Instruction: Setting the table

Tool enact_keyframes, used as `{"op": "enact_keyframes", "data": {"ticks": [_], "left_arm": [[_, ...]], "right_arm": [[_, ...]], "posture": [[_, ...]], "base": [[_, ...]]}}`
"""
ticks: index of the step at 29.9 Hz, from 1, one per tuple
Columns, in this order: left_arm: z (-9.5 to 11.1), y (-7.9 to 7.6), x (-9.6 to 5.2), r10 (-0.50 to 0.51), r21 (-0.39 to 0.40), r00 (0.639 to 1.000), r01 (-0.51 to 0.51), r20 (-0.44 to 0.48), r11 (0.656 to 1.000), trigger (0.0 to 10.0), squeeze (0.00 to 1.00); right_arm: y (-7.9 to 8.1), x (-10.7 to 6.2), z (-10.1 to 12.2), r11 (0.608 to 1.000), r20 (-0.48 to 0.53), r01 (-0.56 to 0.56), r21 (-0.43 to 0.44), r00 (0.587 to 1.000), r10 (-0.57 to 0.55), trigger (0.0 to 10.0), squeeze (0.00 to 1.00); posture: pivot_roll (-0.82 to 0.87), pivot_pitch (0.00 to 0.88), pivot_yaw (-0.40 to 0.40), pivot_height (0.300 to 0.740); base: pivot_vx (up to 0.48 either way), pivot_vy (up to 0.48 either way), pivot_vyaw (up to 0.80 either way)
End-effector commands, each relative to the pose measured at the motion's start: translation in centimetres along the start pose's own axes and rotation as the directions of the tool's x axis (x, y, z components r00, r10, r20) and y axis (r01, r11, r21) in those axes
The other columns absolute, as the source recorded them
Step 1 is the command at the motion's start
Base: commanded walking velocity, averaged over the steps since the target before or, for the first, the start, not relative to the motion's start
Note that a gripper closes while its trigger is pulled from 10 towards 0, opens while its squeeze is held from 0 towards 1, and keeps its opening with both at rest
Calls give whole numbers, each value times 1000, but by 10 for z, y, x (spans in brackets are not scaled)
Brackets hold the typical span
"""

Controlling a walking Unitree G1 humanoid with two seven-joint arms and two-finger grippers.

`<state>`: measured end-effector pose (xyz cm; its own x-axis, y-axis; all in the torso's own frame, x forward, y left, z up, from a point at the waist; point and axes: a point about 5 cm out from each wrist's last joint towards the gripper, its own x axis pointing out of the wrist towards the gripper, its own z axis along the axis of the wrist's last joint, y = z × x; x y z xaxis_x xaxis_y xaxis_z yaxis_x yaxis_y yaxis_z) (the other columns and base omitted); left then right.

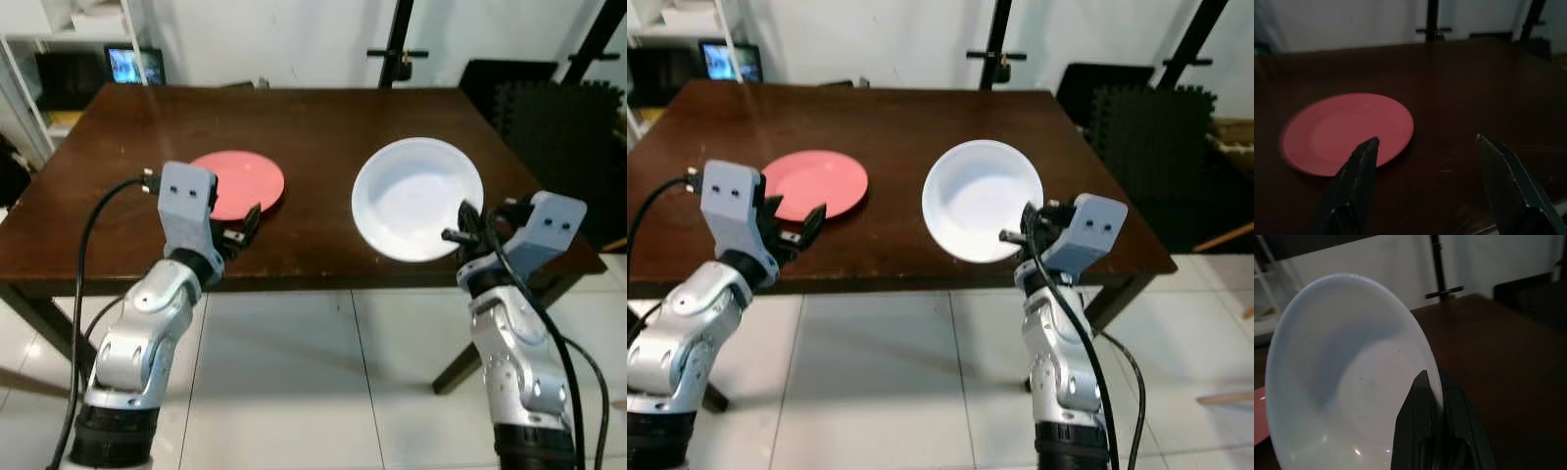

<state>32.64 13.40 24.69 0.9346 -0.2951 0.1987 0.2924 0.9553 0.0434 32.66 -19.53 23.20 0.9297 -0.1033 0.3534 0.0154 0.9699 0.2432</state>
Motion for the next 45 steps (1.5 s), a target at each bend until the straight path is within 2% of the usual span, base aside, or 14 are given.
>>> {"op": "enact_keyframes", "data": {"ticks": [1, 10, 13, 16, 23, 25, 27, 31, 36, 40, 41, 42, 43, 45], "left_arm": [[-2, 4, -4, 11, 12, 1000, -11, -6, 1000, 10000, 0], [-1, 4, -4, 9, 15, 1000, -9, -5, 1000, 10000, 0], [-1, 5, -4, 10, 22, 1000, -10, -4, 1000, 10000, 0], [0, 5, -7, 5, 82, 1000, -4, -4, 997, 10000, 0], [0, 8, -14, 8, 96, 1000, -7, -10, 995, 10000, 0], [0, 9, -15, 10, 102, 1000, -9, -12, 995, 10000, 0], [6, 7, -23, -23, 120, 1000, 25, -18, 993, 10000, 0], [11, 5, -29, -72, 129, 997, 73, -14, 989, 10000, 0], [25, 0, -39, -211, 156, 977, 209, -1, 965, 10000, 0], [30, -3, -43, -303, 187, 953, 303, -28, 934, 10000, 0], [32, -2, -45, -334, 204, 942, 336, -45, 920, 10000, 0], [32, -2, -45, -334, 204, 942, 336, -45, 920, 10000, 0], [34, 0, -47, -360, 224, 930, 366, -66, 903, 10000, 0], [35, 0, -48, -365, 228, 928, 371, -70, 900, 10000, 0]], "right_arm": [[1, -1, 0, 1000, 4, -3, 3, 1000, 3, 10000, 0], [7, 1, -3, 999, -15, -33, 16, 999, 33, 10000, 0], [14, 2, -6, 996, -47, -78, 31, 996, 79, 10000, 0], [26, 4, -14, 985, -107, -158, 75, 980, 166, 10000, 0], [35, 9, -17, 977, -130, -200, 75, 969, 208, 10000, 0], [34, 10, -18, 977, -140, -202, 71, 968, 210, 10000, 0], [25, 13, -22, 977, -222, -210, 31, 952, 212, 10000, 0], [13, 14, -22, 982, -253, -182, 45, 949, 187, 10000, 0], [-10, 21, -18, 985, -294, -50, 164, 951, 97, 10000, 0], [-9, 24, -10, 967, -297, -82, 239, 943, 153, 10000, 0], [-4, 23, -10, 956, -350, -151, 253, 907, 236, 10000, 0], [-4, 23, -10, 956, -350, -151, 253, 907, 236, 10000, 0], [2, 19, -10, 911, -418, -221, 348, 833, 362, 10000, 0], [4, 18, -9, 889, -431, -229, 398, 808, 401, 10000, 0]], "posture": [[20, 145, 29, 740], [27, 143, 29, 740], [27, 143, 29, 740], [45, 145, 27, 740], [64, 153, 22, 740], [64, 153, 22, 740], [86, 180, 23, 740], [90, 192, 24, 740], [99, 212, 30, 740], [102, 218, 30, 740], [100, 224, 30, 740], [100, 224, 30, 740], [94, 227, 25, 740], [94, 227, 25, 740]], "base": [[450, 0, 0], [452, 0, 0], [450, 0, 0], [450, 0, 0], [449, 0, 0], [446, 0, 0], [120, 0, 0], [0, 0, 0], [0, 0, 0], [0, 0, 0], [0, 0, 0], [0, 0, 0], [0, 0, 0], [0, 0, 0]]}}
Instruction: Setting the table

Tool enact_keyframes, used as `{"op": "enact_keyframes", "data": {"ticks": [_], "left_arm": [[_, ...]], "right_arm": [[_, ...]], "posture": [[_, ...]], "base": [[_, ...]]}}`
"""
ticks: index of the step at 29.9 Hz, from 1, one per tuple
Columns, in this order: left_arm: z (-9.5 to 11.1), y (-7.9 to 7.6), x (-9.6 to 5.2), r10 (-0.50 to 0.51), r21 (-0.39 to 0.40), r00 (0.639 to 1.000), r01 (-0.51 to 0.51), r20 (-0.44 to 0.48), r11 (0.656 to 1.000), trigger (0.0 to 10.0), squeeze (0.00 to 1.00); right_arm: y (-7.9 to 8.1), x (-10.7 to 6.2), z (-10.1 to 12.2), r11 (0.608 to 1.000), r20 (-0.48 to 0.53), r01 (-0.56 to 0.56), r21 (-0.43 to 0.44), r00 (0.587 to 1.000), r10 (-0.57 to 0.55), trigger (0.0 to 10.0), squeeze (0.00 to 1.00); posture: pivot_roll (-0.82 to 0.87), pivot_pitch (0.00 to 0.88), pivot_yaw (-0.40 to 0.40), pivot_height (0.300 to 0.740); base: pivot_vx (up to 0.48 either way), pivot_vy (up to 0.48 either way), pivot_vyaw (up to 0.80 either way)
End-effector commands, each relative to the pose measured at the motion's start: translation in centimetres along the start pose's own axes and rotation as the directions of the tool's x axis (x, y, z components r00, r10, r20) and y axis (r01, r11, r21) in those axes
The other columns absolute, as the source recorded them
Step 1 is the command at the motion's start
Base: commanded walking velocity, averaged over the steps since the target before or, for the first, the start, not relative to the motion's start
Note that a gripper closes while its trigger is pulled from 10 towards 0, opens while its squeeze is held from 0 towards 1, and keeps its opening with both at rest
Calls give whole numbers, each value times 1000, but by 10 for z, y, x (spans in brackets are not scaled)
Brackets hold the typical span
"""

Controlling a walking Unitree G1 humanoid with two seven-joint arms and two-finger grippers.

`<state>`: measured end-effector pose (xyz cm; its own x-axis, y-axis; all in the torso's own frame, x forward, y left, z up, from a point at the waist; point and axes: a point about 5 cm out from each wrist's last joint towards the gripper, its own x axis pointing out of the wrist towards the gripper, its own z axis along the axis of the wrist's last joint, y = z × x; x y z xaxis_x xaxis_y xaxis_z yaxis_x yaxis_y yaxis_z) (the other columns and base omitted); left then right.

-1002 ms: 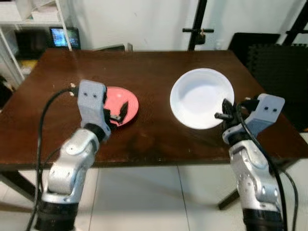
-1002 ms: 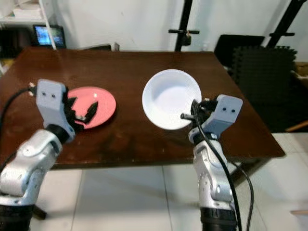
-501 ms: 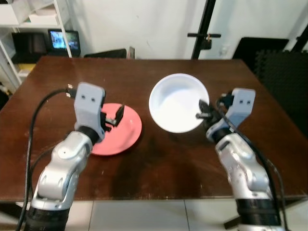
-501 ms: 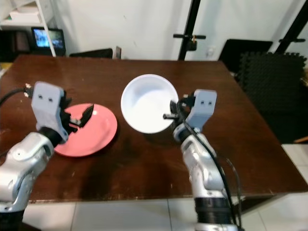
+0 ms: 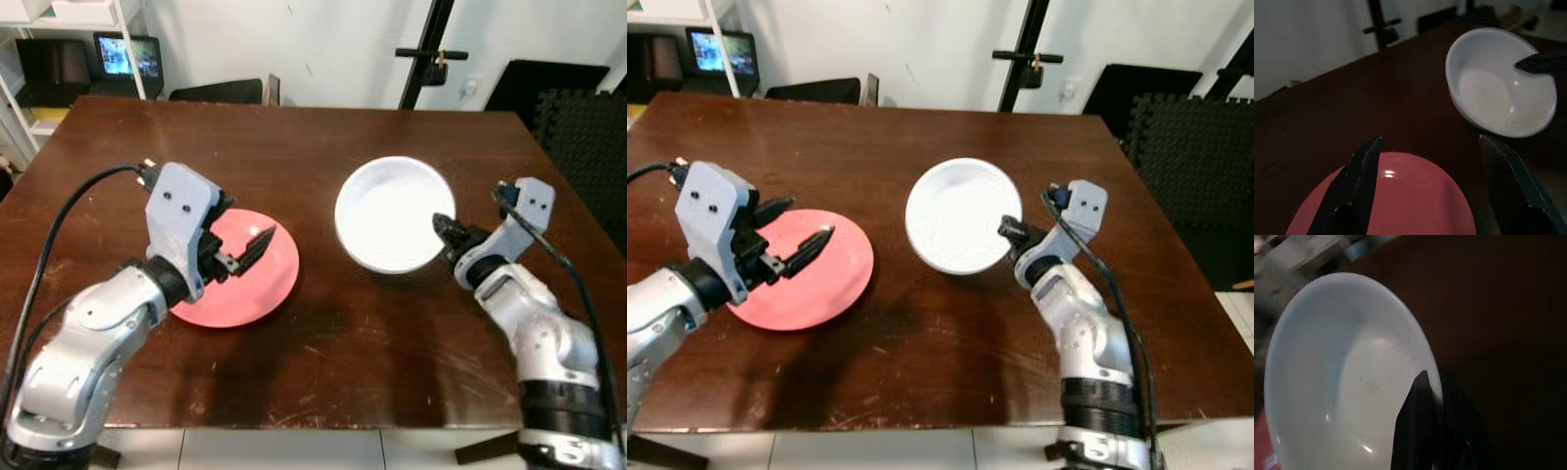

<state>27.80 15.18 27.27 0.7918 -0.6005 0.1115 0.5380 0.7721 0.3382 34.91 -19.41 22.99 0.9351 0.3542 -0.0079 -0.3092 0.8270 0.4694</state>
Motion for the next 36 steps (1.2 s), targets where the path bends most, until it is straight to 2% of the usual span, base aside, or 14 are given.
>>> {"op": "enact_keyframes", "data": {"ticks": [1, 2, 3, 4, 5, 8, 12, 18, 21, 26, 35, 36], "left_arm": [[0, -4, -2, -32, -4, 999, 32, -5, 999, 10000, 0], [-1, -4, -2, -35, -2, 999, 35, -7, 999, 10000, 0], [-1, -4, -2, -40, -2, 999, 40, -10, 999, 10000, 0], [-1, -4, -2, -40, -2, 999, 40, -10, 999, 10000, 0], [-1, -5, -3, -53, 3, 998, 53, -16, 999, 10000, 0], [-1, -6, -5, -74, 4, 997, 74, -28, 997, 10000, 0], [-1, -7, -8, -95, 13, 995, 95, -43, 995, 10000, 0], [-2, -8, -12, -108, 7, 993, 108, -55, 994, 10000, 0], [-3, -9, -12, -115, 4, 992, 115, -59, 993, 10000, 0], [-3, -12, -11, -126, -2, 990, 126, -59, 992, 10000, 0], [-3, -13, -9, -129, -6, 990, 129, -60, 992, 10000, 0], [-3, -13, -9, -128, -7, 990, 128, -60, 992, 10000, 0]], "right_arm": [[4, -2, -1, 996, -49, -60, 63, 997, 64, 10000, 0], [5, -1, -1, 994, -79, -73, 84, 994, 80, 10000, 0], [5, 0, -3, 995, -131, -74, 66, 988, 82, 10000, 0], [5, 0, -3, 995, -131, -74, 66, 988, 82, 10000, 0], [3, 4, -5, 996, -218, -53, 72, 974, 68, 10000, 0], [5, 6, -3, 993, -273, -59, 102, 958, 85, 10000, 0], [6, -2, -11, 990, -417, -124, -61, 905, 87, 10000, 0], [13, -18, -21, 973, -545, -222, -64, 824, 152, 10000, 0], [14, -22, -26, 970, -575, -236, -57, 802, 161, 10000, 0], [14, -18, -27, 973, -569, -226, -50, 807, 158, 10000, 0], [14, -14, -26, 965, -551, -243, -97, 821, 151, 10000, 0], [13, -14, -25, 965, -549, -241, -102, 822, 148, 10000, 1000]], "posture": [[91, 229, 23, 740], [91, 229, 21, 740], [91, 229, 21, 740], [91, 229, 21, 740], [93, 233, 19, 740], [94, 239, 11, 740], [101, 246, 7, 740], [97, 261, 6, 740], [96, 265, 8, 740], [101, 270, 16, 740], [105, 270, 17, 740], [106, 267, 16, 740]], "base": [[0, 0, 0], [0, 0, 0], [0, 0, 0], [0, 0, 0], [0, 0, 0], [0, 0, 0], [0, 0, 0], [0, 0, 0], [0, 0, 0], [0, 0, 0], [0, 0, 0], [0, 0, 0]]}}
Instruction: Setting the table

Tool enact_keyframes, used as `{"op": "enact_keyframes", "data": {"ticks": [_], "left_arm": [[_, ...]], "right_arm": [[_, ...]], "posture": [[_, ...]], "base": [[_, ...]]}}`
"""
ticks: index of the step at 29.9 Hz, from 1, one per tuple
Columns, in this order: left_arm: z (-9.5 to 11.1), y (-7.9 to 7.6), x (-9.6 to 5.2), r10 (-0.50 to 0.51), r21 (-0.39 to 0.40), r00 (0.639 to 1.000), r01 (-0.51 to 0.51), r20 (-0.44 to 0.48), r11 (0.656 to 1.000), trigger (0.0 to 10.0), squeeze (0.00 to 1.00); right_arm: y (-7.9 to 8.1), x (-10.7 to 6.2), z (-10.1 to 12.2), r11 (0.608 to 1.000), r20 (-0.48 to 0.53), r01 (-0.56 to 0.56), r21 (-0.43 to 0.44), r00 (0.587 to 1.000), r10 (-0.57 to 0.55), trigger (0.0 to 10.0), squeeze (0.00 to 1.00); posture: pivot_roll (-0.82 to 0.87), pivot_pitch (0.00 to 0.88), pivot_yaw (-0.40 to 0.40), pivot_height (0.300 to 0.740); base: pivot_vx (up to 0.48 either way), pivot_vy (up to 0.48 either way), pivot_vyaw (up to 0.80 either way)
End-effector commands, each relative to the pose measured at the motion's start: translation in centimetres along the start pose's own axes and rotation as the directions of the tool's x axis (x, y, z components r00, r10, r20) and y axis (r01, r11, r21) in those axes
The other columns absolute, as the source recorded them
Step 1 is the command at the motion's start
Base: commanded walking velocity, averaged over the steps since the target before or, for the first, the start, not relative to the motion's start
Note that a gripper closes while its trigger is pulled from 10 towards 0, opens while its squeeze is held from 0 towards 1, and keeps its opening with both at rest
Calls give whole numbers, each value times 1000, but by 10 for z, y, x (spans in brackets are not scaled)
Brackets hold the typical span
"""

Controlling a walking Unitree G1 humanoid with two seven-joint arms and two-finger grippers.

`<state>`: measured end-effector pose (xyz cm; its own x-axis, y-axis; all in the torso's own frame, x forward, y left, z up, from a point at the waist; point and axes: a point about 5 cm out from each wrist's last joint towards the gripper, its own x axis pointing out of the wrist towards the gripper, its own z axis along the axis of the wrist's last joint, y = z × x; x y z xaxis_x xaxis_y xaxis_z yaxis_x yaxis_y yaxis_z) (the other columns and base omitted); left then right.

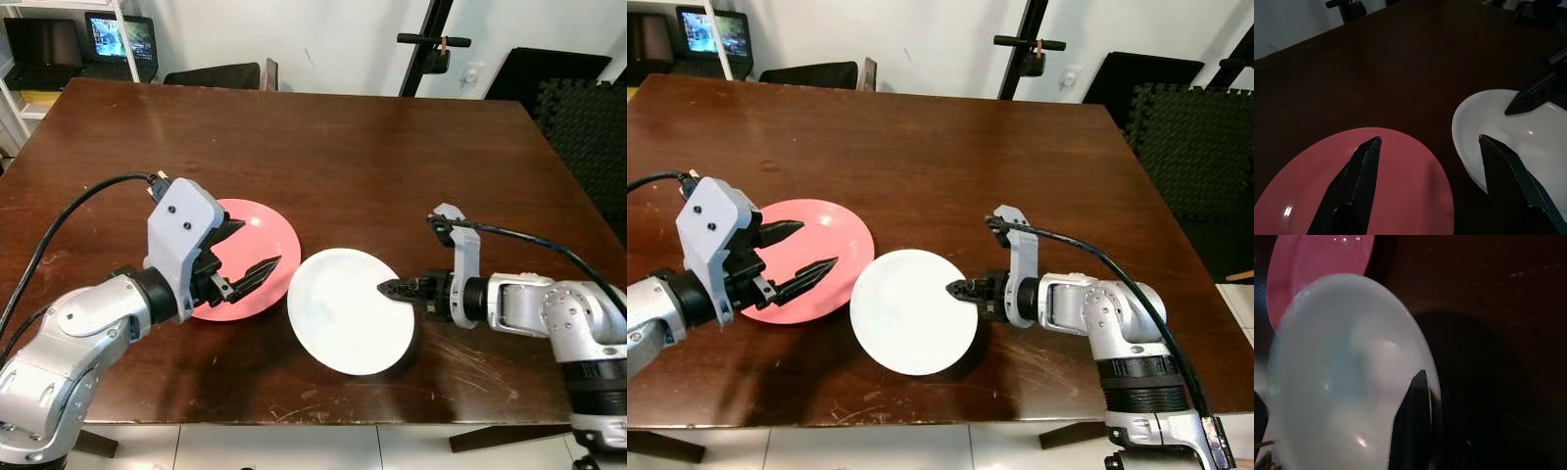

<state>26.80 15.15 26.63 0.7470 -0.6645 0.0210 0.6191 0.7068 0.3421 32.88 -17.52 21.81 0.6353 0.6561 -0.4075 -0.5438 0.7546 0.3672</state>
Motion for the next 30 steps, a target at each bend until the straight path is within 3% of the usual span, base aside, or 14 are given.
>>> {"op": "enact_keyframes", "data": {"ticks": [1, 6, 10, 11, 12, 14, 16, 17, 19, 21, 24, 25, 29, 30], "left_arm": [[0, -6, 0, -23, 0, 1000, 23, -3, 1000, 10000, 0], [-1, -6, 0, -21, -4, 1000, 21, -3, 1000, 10000, 0], [-1, -7, 2, -23, -9, 1000, 23, 3, 1000, 10000, 0], [-1, -8, 2, -23, -10, 1000, 23, 5, 1000, 10000, 0], [-1, -8, 2, -22, -12, 1000, 22, 7, 1000, 10000, 0], [-1, -8, 3, -21, -15, 1000, 22, 8, 1000, 10000, 0], [-2, -9, 3, -21, -18, 1000, 21, 10, 1000, 10000, 0], [-2, -9, 3, -20, -20, 1000, 20, 13, 1000, 10000, 0], [-2, -9, 4, -19, -22, 1000, 20, 14, 1000, 10000, 0], [-2, -8, 6, -18, -25, 1000, 19, 20, 1000, 10000, 0], [-1, -8, 12, 5, -41, 999, -3, 42, 999, 10000, 0], [-1, -8, 14, 16, -50, 999, -14, 48, 999, 10000, 0], [-4, -8, 20, 119, -113, 991, -111, 66, 987, 10000, 0], [-5, -7, 21, 144, -120, 988, -136, 62, 983, 10000, 0]], "right_arm": [[-3, -1, -4, 1000, -14, 7, -2, 1000, -7, 10000, 1000], [-4, -2, -1, 1000, 8, 3, 1, 1000, -3, 10000, 1000], [0, -7, 15, 1000, 123, -18, -14, 992, 20, 10000, 1000], [0, -11, 22, 999, 171, 2, -33, 985, 4, 10000, 655], [-1, -14, 28, 998, 214, 32, -56, 977, -19, 10000, 0], [-2, -18, 34, 995, 252, 65, -76, 967, -44, 10000, 0], [-3, -29, 46, 975, 341, 175, -138, 932, -119, 10000, 0], [-3, -37, 52, 945, 405, 265, -190, 898, -170, 10000, 0], [-1, -43, 56, 930, 453, 309, -199, 870, -192, 10000, 0], [2, -51, 63, 891, 543, 402, -213, 806, -234, 10000, 0], [16, -55, 67, 894, 685, 423, -146, 695, -217, 10000, 0], [19, -55, 67, 897, 710, 421, -130, 672, -212, 10000, 0], [34, -51, 60, 871, 823, 489, -32, 508, -255, 10000, 0], [38, -48, 56, 876, 834, 482, -10, 487, -259, 10000, 0]], "posture": [[106, 267, 16, 740], [103, 262, 19, 740], [102, 250, 20, 740], [102, 250, 20, 740], [100, 244, 22, 740], [100, 244, 22, 740], [94, 234, 30, 740], [90, 232, 34, 740], [89, 231, 35, 740], [83, 223, 43, 740], [84, 212, 53, 740], [84, 212, 53, 740], [98, 187, 76, 740], [98, 187, 76, 740]], "base": [[0, 0, 0], [0, 0, 0], [0, 0, 0], [0, 0, 0], [0, 0, 0], [0, 0, 0], [0, 0, 0], [0, 0, 0], [0, 0, 0], [0, 0, 0], [0, 0, 0], [0, 0, 0], [0, 0, 0], [0, 0, 0]]}}
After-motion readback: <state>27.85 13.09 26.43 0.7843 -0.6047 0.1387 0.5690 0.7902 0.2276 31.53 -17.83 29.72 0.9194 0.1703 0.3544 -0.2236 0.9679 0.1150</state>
